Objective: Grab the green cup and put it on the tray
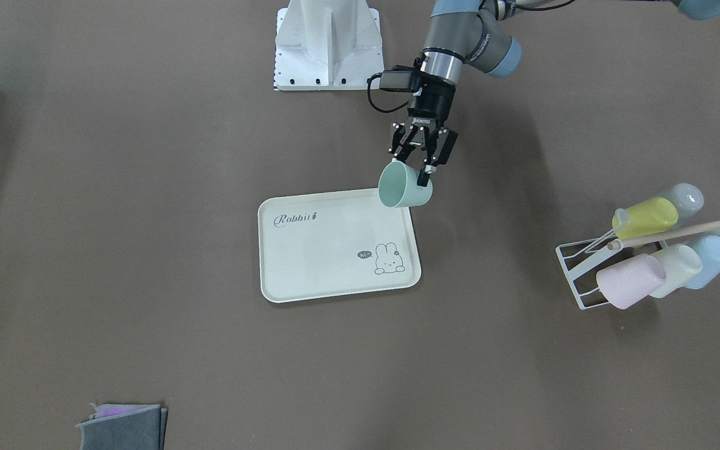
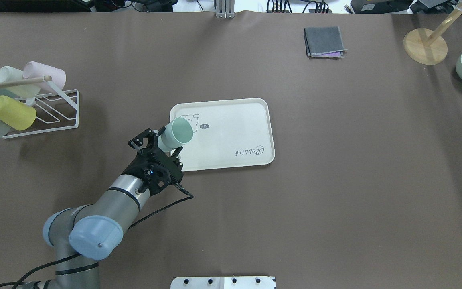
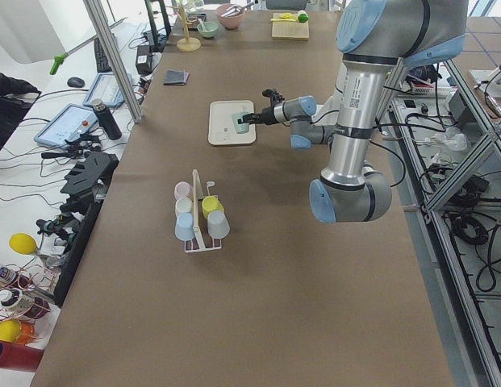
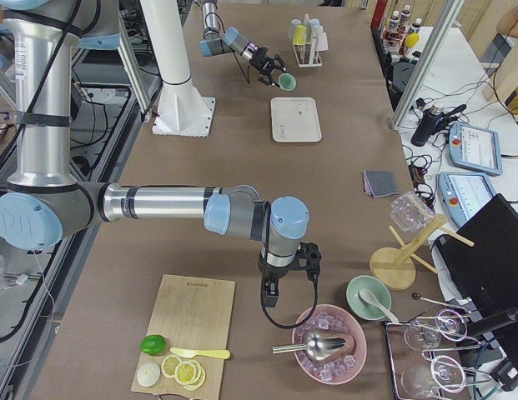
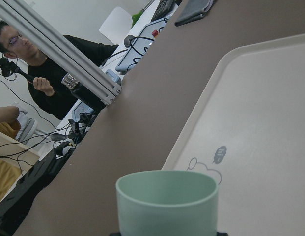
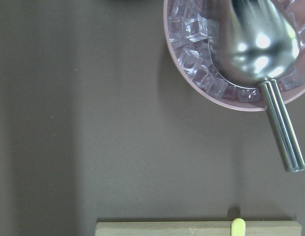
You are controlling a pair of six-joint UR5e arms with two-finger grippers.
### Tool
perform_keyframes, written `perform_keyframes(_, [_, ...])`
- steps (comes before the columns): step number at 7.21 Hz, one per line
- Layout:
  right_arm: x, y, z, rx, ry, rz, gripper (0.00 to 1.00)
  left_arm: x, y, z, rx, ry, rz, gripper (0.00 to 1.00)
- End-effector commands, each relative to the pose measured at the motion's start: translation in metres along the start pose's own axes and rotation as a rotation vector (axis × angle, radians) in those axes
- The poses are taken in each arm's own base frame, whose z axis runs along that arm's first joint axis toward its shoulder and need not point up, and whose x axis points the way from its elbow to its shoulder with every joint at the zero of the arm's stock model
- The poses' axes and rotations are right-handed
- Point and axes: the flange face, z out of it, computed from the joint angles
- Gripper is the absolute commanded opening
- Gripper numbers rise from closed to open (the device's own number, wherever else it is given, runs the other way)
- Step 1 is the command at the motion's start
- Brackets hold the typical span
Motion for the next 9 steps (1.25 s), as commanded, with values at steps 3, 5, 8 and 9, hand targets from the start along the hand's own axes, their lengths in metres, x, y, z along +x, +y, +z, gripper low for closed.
perform_keyframes(3, [-0.001, 0.000, 0.000, 0.001, -0.007, 0.000, 1.00, 0.026, -0.086, 0.049, 0.085, 0.084, -0.126, 0.00])
perform_keyframes(5, [-0.001, 0.000, 0.000, 0.001, -0.007, 0.000, 1.00, 0.020, -0.045, 0.082, 0.167, 0.116, -0.216, 0.00])
perform_keyframes(8, [-0.001, 0.000, 0.000, 0.001, -0.007, 0.000, 1.00, 0.001, -0.043, 0.086, 0.217, 0.196, -0.387, 0.00])
perform_keyframes(9, [-0.001, 0.000, 0.000, 0.001, -0.007, 0.000, 1.00, 0.000, -0.034, 0.089, 0.229, 0.228, -0.428, 0.00])
